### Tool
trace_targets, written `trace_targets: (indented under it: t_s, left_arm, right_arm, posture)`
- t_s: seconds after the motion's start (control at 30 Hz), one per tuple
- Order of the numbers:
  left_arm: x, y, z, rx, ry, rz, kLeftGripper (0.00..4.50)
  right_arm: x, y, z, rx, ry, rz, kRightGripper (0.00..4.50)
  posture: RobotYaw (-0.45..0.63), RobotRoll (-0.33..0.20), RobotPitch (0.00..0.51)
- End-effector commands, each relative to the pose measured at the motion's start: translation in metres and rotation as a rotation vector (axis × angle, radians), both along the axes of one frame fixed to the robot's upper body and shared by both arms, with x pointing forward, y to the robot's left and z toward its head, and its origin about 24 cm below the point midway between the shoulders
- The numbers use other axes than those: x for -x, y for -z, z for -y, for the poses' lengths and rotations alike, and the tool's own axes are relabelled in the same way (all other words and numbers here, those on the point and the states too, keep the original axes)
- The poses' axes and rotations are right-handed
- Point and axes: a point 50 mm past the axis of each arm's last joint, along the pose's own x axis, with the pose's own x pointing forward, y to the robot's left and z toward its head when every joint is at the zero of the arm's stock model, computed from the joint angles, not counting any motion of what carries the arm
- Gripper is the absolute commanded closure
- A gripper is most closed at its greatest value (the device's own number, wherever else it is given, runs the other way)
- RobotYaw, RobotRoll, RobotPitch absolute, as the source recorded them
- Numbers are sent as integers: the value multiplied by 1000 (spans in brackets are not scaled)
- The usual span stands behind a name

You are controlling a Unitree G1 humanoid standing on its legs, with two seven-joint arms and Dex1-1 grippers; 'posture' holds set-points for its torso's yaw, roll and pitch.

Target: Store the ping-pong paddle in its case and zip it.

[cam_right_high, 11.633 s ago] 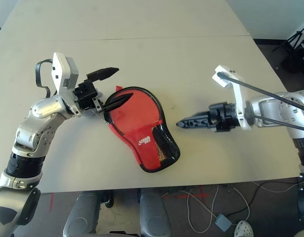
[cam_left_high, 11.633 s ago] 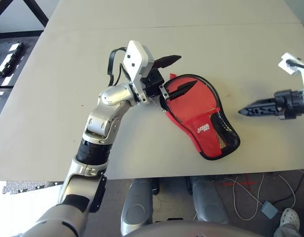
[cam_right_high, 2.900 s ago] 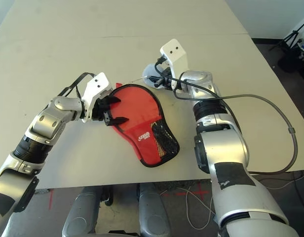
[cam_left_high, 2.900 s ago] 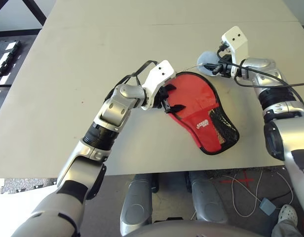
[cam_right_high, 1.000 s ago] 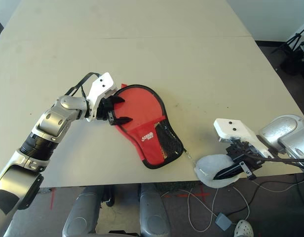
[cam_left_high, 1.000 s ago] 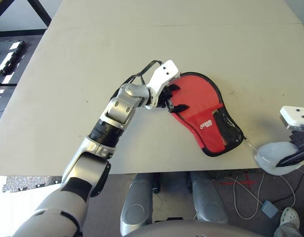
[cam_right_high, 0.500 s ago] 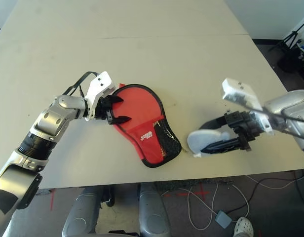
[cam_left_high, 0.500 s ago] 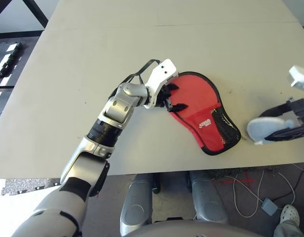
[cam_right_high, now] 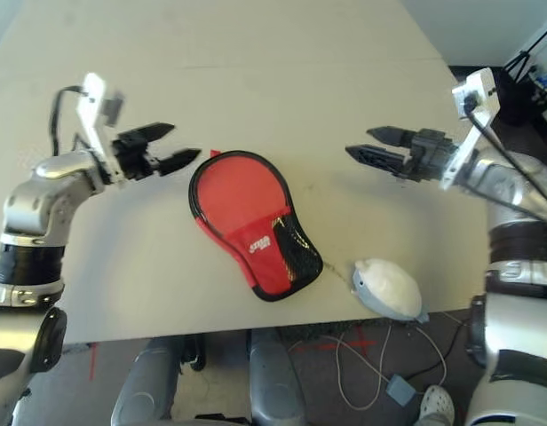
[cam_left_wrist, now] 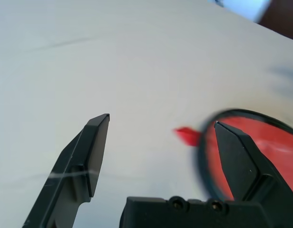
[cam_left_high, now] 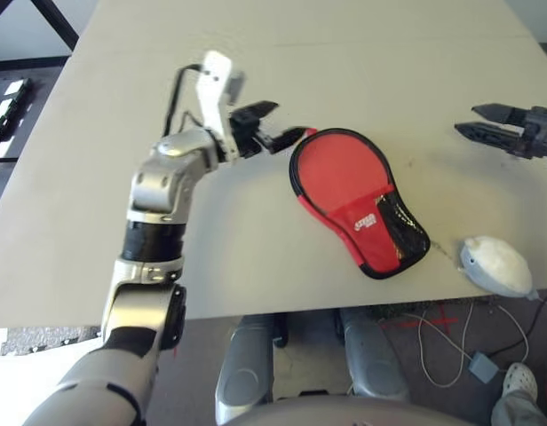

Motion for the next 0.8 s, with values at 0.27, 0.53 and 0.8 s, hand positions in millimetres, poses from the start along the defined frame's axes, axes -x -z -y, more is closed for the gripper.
trace_targets:
  t_s: [0.27,0.53,0.8]
  left_arm:
    - [5,21,-78,168,-526,174,0]
    - [19,39,-95,195,-711,235,0]
    - [28,51,-110,191,-826,249,0]
  right_arm:
    - [1,23,32,-60,457,168,52]
    - [11,37,51,-86,635,181,52]
    - [20,47,62,-121,723,166,52]
  posture:
    - [-20,0,299]
    - [-21,0,305]
    - [-28,0,300]
